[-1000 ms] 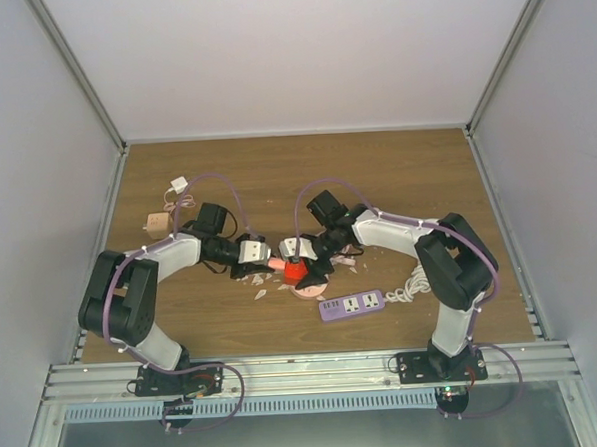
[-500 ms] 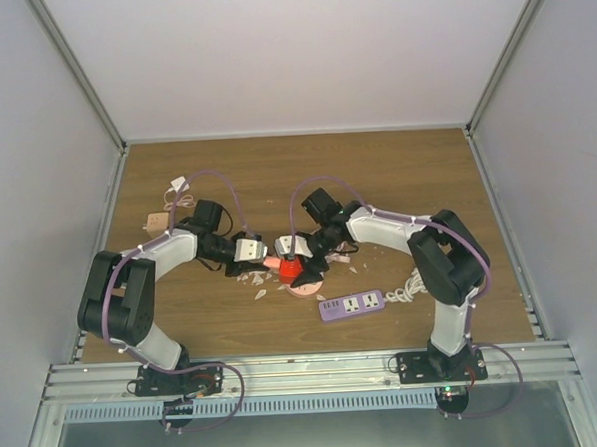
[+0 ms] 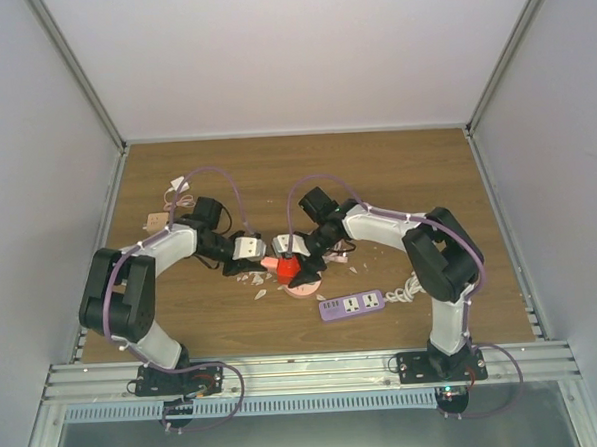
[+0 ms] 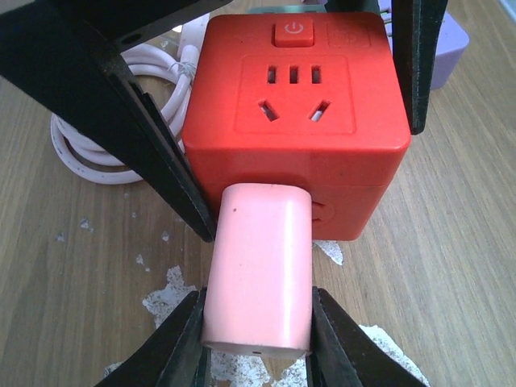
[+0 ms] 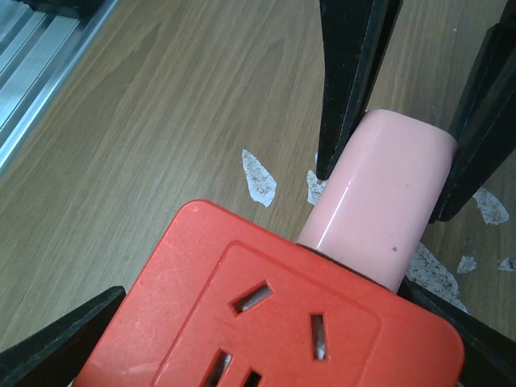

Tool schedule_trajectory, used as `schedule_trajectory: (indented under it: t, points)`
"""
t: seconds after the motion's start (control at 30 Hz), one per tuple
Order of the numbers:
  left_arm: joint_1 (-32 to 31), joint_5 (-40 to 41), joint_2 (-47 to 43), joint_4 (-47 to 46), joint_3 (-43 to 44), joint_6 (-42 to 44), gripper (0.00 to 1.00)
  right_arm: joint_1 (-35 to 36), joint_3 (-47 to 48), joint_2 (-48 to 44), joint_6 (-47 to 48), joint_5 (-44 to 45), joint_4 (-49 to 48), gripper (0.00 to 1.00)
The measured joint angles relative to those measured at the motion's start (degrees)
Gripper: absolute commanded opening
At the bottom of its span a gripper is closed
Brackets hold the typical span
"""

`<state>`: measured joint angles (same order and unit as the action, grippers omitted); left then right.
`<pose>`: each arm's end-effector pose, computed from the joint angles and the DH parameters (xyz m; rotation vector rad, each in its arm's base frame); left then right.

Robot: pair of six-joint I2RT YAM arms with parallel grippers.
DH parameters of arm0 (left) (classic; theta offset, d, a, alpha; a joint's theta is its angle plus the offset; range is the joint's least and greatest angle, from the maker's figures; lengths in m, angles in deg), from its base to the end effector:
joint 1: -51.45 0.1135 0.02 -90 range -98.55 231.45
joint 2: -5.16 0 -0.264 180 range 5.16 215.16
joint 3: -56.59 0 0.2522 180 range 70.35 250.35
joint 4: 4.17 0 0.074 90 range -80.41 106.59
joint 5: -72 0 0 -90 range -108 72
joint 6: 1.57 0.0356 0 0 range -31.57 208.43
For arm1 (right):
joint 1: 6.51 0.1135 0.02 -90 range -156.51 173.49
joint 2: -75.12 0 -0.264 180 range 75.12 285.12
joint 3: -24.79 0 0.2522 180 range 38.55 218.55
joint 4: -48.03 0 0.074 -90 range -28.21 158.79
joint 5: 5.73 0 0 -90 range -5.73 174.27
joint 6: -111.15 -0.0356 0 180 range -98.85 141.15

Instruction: Pull the plug off the socket

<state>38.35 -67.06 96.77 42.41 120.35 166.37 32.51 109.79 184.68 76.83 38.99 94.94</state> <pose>0.2632 -0.0889 0.1658 1.7899 1.5510 -0.7373 0.2710 0.2521 0.1635 -1.9880 1.5960 0.9895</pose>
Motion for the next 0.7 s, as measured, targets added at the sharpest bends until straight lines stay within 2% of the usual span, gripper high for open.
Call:
schedule_trajectory:
  t: [0.13,0.23,0.3,0.37,0.53,0.63,0.7]
  points:
    - [1.05,-2.25,1.6,0.7,0.44,0.55,0.07,0.2,0.13,0.13,-1.2,0.39,-0.5,0.47]
    - [0.63,-2.27,1.36,-0.57,0.02,-1.55,0.06,0.2,0.13,-0.09,-2.82,0.98,-1.05,0.72]
    - [-0.39,-1.75,0.63,-2.84,-1.07,-4.42,0.06,0.2,-0.02,-0.52,-4.2,1.84,-1.14,0.82]
    - [-1.16,-1.07,0.02,-4.7,-1.79,-7.45,0.06,0.2,-0.46,-1.22,-5.49,2.82,-1.22,0.86]
    - [-2.05,-0.35,-0.48,-6.95,-2.86,-13.86,0.06,-0.26,-2.99,-4.83,-9.16,5.64,-2.99,0.87]
    - [-2.16,-0.22,-0.48,-7.45,-3.02,-16.44,0.05,-0.46,-5.14,-7.69,-11.61,7.58,-5.42,0.95]
    - [-2.32,-0.09,-0.48,-7.82,-3.04,-17.79,0.05,-0.48,-6.4,-9.11,-13.14,8.98,-7.54,0.92]
